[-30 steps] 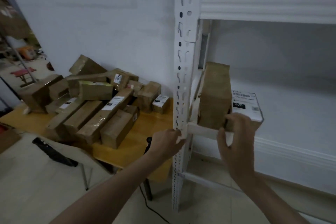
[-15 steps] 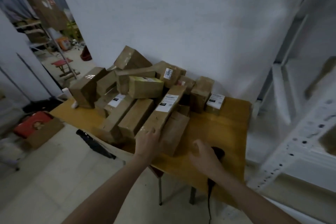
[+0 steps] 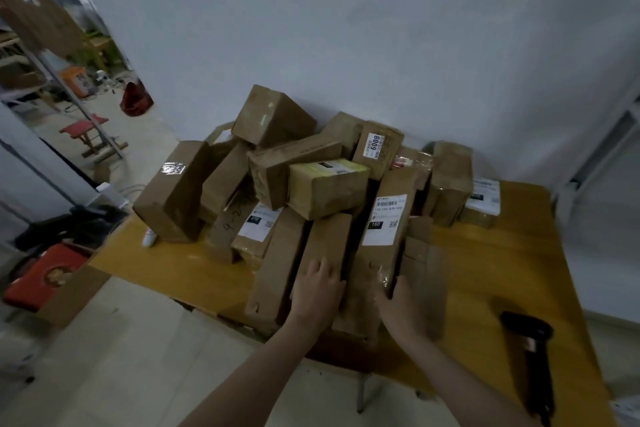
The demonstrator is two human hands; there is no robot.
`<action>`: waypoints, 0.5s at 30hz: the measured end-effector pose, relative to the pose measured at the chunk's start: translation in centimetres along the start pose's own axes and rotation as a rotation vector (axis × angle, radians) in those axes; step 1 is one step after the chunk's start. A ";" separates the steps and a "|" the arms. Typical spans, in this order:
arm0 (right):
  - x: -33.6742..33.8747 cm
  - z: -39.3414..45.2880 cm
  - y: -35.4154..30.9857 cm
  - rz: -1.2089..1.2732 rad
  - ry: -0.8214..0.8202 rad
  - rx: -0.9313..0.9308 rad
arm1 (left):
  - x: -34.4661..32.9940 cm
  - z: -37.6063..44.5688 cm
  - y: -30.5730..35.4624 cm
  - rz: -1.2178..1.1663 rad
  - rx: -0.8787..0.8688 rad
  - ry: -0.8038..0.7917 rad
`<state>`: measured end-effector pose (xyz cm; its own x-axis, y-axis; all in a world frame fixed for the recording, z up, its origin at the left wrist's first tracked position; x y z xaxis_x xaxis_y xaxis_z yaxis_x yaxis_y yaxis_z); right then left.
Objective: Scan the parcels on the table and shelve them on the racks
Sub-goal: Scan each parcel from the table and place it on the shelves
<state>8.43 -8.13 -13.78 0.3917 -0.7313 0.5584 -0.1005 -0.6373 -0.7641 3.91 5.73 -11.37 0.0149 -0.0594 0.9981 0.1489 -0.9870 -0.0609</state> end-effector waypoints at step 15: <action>0.8 -0.6 1.5 0.106 0.111 -0.134 | -1.6 0.5 2.7 -0.552 0.097 -0.056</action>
<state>8.06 -9.83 -14.28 0.2702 -0.8134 0.5151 -0.2597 -0.5768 -0.7745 4.74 3.19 -13.10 -0.0391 0.4730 0.8802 0.2397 -0.8507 0.4678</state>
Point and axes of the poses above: each hand's wrist, its own z-axis towards the middle knuckle, its own x-axis out of the back of the hand, y = z × x, the point moved 8 cm from there along z, towards the middle knuckle, and after that the axes turned 3 degrees about -z, right-handed, at the moved point
